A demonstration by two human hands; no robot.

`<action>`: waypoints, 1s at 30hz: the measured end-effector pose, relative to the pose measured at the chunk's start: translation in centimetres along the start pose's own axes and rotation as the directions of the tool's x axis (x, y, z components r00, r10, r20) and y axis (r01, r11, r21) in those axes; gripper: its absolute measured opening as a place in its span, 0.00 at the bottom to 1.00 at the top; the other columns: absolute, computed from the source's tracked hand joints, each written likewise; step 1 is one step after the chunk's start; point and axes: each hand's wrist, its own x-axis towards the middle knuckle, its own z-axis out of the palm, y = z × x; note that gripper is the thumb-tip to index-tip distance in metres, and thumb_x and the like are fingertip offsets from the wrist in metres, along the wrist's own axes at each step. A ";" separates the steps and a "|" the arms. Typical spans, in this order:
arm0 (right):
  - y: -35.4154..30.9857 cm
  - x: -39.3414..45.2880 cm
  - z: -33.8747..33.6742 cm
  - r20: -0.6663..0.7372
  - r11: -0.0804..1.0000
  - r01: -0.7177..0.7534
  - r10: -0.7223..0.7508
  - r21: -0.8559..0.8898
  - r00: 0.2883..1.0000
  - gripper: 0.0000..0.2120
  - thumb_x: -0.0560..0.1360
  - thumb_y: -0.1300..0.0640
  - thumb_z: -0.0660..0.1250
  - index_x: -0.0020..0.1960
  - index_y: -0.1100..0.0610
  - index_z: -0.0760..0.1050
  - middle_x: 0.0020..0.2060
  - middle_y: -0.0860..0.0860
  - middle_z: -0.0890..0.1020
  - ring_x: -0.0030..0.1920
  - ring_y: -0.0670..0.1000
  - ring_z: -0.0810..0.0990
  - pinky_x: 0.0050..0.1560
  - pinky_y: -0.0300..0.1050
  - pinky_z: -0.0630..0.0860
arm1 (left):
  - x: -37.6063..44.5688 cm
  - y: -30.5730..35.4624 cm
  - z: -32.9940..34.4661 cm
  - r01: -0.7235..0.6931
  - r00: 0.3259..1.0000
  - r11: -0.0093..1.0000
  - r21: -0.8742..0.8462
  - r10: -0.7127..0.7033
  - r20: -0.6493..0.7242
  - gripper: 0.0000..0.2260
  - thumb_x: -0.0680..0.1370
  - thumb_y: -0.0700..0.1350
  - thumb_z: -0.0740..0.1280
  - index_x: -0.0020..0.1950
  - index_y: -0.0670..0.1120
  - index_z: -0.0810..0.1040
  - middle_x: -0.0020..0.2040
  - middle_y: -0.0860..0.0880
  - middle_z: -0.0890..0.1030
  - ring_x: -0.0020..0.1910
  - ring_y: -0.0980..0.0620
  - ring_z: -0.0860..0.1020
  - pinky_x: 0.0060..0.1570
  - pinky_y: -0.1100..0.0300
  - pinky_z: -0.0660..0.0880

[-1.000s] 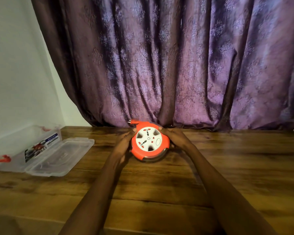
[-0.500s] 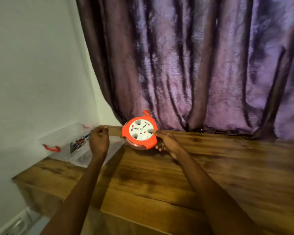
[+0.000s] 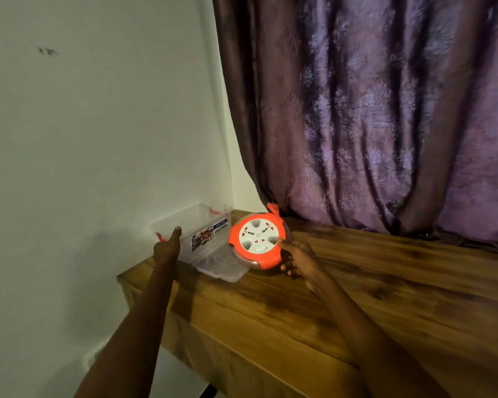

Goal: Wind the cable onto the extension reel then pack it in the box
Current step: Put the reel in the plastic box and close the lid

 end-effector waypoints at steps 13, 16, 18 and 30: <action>0.4 -0.9 -3.7 -0.095 0.998 0.029 -0.024 0.048 0.995 0.09 0.78 0.50 0.69 0.51 0.55 0.76 0.24 0.46 0.76 0.22 0.47 0.75 0.22 0.36 0.62 | -0.7 3.2 1.0 0.151 0.986 0.904 -0.399 -0.168 -0.009 0.20 0.75 0.41 0.71 0.65 0.35 0.74 0.62 0.37 0.78 0.48 0.40 0.80 0.46 0.48 0.83; -0.1 -1.5 -4.6 -0.145 0.993 0.060 -0.045 0.098 0.988 0.09 0.79 0.50 0.67 0.53 0.55 0.76 0.25 0.46 0.77 0.23 0.47 0.74 0.22 0.37 0.62 | -0.8 4.2 1.6 0.082 0.992 0.935 -0.344 -0.110 -0.062 0.20 0.73 0.44 0.71 0.61 0.35 0.76 0.57 0.38 0.81 0.48 0.40 0.82 0.45 0.46 0.83; -0.8 -1.8 -5.1 -0.188 0.983 0.106 -0.077 0.149 0.979 0.09 0.80 0.50 0.67 0.55 0.55 0.77 0.27 0.48 0.77 0.24 0.47 0.74 0.23 0.38 0.62 | -1.1 5.0 2.4 0.018 0.998 0.963 -0.269 -0.031 -0.048 0.18 0.74 0.46 0.70 0.57 0.34 0.78 0.54 0.38 0.83 0.46 0.39 0.83 0.49 0.45 0.82; -7.6 -5.6 -14.3 -0.385 0.919 0.377 -0.310 0.111 0.869 0.02 0.81 0.56 0.65 0.50 0.54 0.75 0.30 0.52 0.80 0.21 0.48 0.77 0.23 0.39 0.76 | -9.8 4.7 13.3 -0.025 0.797 0.999 -0.046 0.048 0.602 0.12 0.78 0.51 0.68 0.51 0.44 0.80 0.50 0.42 0.84 0.43 0.43 0.83 0.41 0.52 0.80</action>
